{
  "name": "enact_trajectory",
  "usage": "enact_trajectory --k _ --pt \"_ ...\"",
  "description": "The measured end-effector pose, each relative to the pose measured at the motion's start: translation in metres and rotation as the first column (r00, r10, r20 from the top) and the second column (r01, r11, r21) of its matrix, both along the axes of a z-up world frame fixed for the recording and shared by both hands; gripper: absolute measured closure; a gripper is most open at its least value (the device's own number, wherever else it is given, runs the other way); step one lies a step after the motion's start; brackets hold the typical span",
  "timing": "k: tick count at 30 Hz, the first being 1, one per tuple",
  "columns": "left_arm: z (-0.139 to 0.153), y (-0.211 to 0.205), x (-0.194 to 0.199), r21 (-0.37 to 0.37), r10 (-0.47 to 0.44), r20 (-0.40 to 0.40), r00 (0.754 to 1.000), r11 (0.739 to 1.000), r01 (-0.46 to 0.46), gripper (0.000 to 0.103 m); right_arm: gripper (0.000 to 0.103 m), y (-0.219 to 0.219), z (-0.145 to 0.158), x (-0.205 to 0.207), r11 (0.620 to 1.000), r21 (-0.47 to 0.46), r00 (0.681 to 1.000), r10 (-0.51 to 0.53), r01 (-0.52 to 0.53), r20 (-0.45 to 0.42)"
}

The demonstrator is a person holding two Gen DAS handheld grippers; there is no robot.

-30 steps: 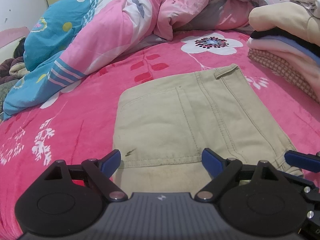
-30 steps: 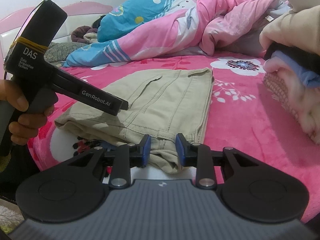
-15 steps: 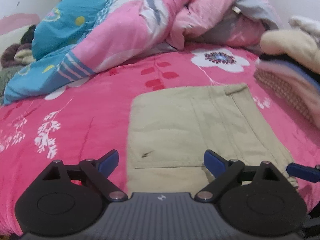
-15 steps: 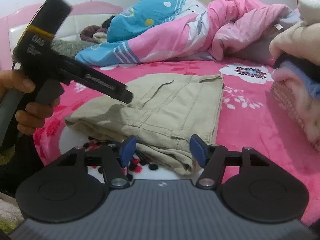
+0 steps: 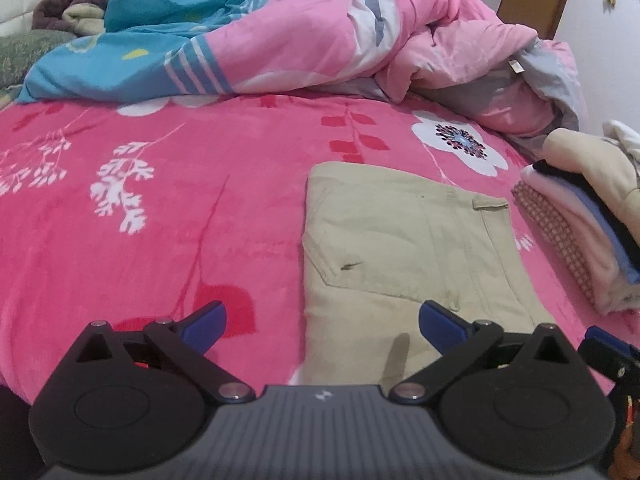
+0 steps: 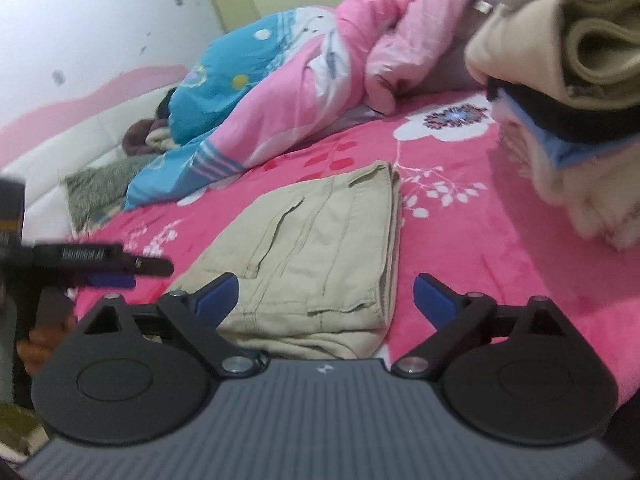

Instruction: Fold clothes

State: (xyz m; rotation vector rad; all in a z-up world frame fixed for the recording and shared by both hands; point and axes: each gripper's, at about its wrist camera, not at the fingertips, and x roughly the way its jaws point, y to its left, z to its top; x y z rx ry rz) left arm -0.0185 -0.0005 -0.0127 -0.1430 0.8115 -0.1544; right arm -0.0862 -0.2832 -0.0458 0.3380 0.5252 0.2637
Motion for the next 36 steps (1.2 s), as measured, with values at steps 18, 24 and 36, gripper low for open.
enact_trajectory --k 18,24,36 --pt "-0.008 0.004 -0.003 -0.010 0.027 -0.025 0.999 1.000 -0.027 0.000 0.001 0.002 -0.005 0.011 0.995 0.023 0.989 -0.093 0.097 -0.118" --pt "-0.010 0.005 -0.003 -0.012 0.031 -0.029 0.999 0.999 -0.031 0.000 0.001 0.002 -0.009 0.014 0.994 0.012 0.983 -0.105 0.108 -0.148" --pt "-0.019 0.011 0.004 0.021 0.082 -0.085 0.993 0.997 -0.081 0.000 0.001 -0.003 -0.019 0.021 0.989 0.014 0.957 -0.139 0.147 -0.253"
